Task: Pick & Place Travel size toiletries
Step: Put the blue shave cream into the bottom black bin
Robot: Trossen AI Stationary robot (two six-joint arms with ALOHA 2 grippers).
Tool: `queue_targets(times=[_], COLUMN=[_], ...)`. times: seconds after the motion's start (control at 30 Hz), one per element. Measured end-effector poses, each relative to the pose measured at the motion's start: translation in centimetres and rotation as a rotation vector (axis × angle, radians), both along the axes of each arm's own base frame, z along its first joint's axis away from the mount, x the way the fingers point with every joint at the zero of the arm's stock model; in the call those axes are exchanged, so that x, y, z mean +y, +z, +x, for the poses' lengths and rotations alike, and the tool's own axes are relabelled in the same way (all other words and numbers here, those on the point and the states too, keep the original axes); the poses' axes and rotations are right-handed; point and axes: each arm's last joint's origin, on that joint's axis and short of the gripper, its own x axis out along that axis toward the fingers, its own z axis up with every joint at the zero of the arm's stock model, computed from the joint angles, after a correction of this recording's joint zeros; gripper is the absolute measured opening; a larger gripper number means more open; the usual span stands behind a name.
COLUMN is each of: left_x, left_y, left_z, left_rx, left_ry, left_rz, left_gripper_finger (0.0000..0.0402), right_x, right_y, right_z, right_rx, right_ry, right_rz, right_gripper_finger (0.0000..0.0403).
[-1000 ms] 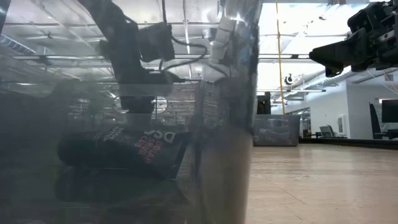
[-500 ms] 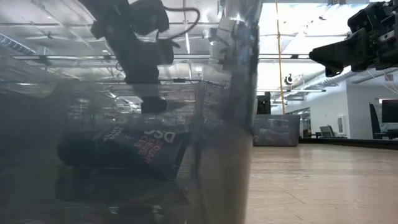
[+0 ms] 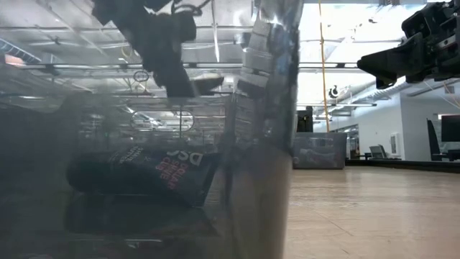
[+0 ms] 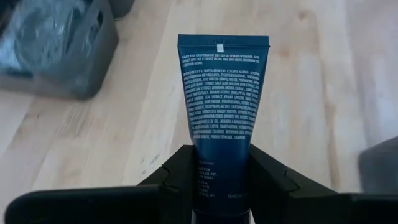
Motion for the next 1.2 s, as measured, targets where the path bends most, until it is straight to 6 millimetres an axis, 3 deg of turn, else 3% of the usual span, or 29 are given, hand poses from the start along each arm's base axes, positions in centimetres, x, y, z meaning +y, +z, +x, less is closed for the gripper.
queue_targets(times=[0.27, 1.2], left_x=[-1.5, -6.6], left_y=[1.1, 1.7], left_z=[0.2, 0.1], left_rx=[-0.095, -0.173], left_ry=[-0.054, -0.187], left_rz=[-0.002, -0.056], left_gripper_finger=[0.0106, 0.0106], right_x=[0.0, 0.0], right_y=[0.0, 0.0], right_z=[0.0, 0.0], right_rx=[0.0, 0.0], right_ry=[0.0, 0.0], right_rz=[0.0, 0.0], right_gripper_finger=[0.0075, 0.0075])
